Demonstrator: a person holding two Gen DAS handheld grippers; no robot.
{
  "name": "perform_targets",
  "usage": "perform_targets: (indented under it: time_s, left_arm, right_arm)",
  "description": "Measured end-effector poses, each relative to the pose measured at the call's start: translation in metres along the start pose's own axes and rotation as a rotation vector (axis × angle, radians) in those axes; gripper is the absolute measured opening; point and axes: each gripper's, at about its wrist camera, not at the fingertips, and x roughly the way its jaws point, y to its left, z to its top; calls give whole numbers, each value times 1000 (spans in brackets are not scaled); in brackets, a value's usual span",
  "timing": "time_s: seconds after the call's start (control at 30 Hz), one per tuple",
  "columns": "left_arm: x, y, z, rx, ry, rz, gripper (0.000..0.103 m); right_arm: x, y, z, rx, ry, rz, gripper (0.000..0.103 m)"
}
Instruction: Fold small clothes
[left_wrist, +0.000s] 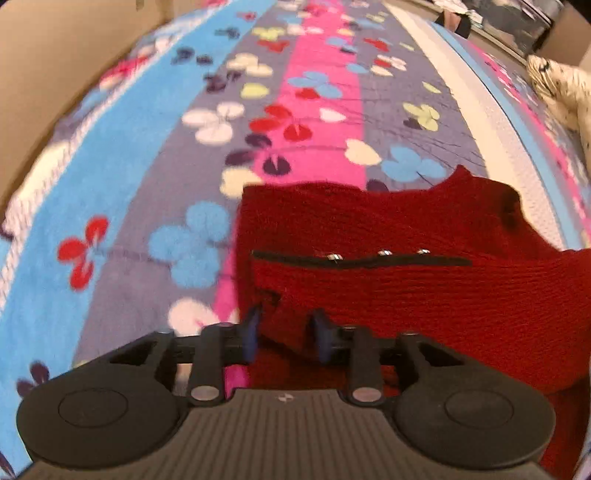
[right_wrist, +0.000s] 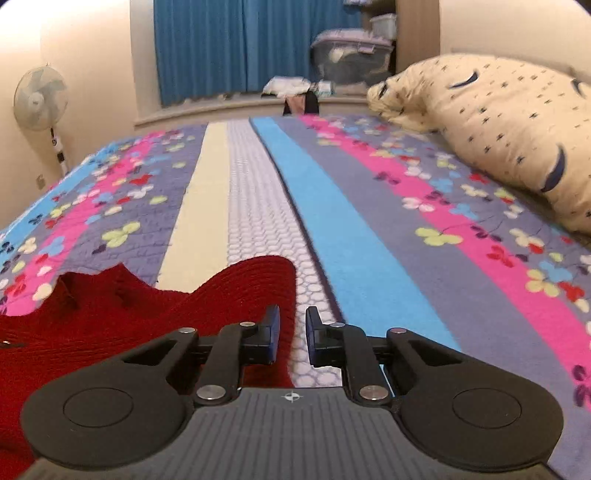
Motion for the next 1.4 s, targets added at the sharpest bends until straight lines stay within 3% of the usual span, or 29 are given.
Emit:
perform_targets:
  time_s: [0.07, 0.1, 0.17, 0.3, 0.37, 0.43, 0.5, 0.57, 0.63, 0.7, 0.73, 0.77, 0.83, 0.87, 0.97, 1.1, 1.23, 1.4]
  left_arm:
    - [2, -4, 0, 19, -8, 38, 69]
    - [3, -2, -1, 13, -10, 43, 72]
    - [2, 5, -4, 3, -8, 45, 81]
    - [-12, 15, -8, 4, -67, 73, 83]
    - [-18, 13, -7, 3, -89, 62, 86]
    - [-14, 6, -5, 20, -83, 52, 87]
    - [2, -3, -6, 66, -46, 93, 90]
    - [12, -7, -10, 93, -79, 155, 103]
    - [9, -5, -11, 93, -85, 157, 103]
    - [-3, -1, -13, 86, -84, 168, 103]
    - [-13, 1, -16, 95, -92, 176, 103]
    - [-25, 2, -20, 106, -103, 181, 103]
    - [-55, 3, -36, 128, -118, 192, 103]
    - [-71, 4, -47, 130, -121, 190, 103]
    - [-117, 4, -95, 138, -84, 164, 103]
    - [-174, 1, -169, 117, -52, 122, 103]
    - [-222, 1, -238, 80, -33, 68, 103]
    - [-268, 0, -285, 98, -78, 57, 103]
  right_arm:
    - [35, 7, -10, -130, 135, -105, 2]
    - [53, 4, -18, -182, 203, -193, 2]
    - [52, -8, -21, -130, 172, -167, 1]
    - [17, -23, -1, 33, 68, -64, 5]
    - [9, -16, 6, 14, 35, 20, 6]
    - [17, -2, 6, -47, 71, 67, 6]
    - [45, 12, -6, -160, 168, -9, 4]
    - [55, 20, -15, -251, 143, -92, 4]
    - [48, 20, -11, -239, 134, -93, 4]
    - [25, 10, -6, -161, 137, -73, 10]
    - [8, 4, -5, -122, 135, -65, 20]
    - [-14, -4, -6, -95, 119, -51, 36]
    - [-72, -12, -20, -52, 76, 5, 57]
    - [-101, -15, -29, -41, 68, 43, 61]
    - [-182, -17, -62, -37, 100, 138, 70]
    - [-267, -6, -99, -85, 141, 200, 72]
    - [-327, 17, -126, -171, 146, 216, 74]
    - [-384, 27, -157, -193, 96, 194, 74]
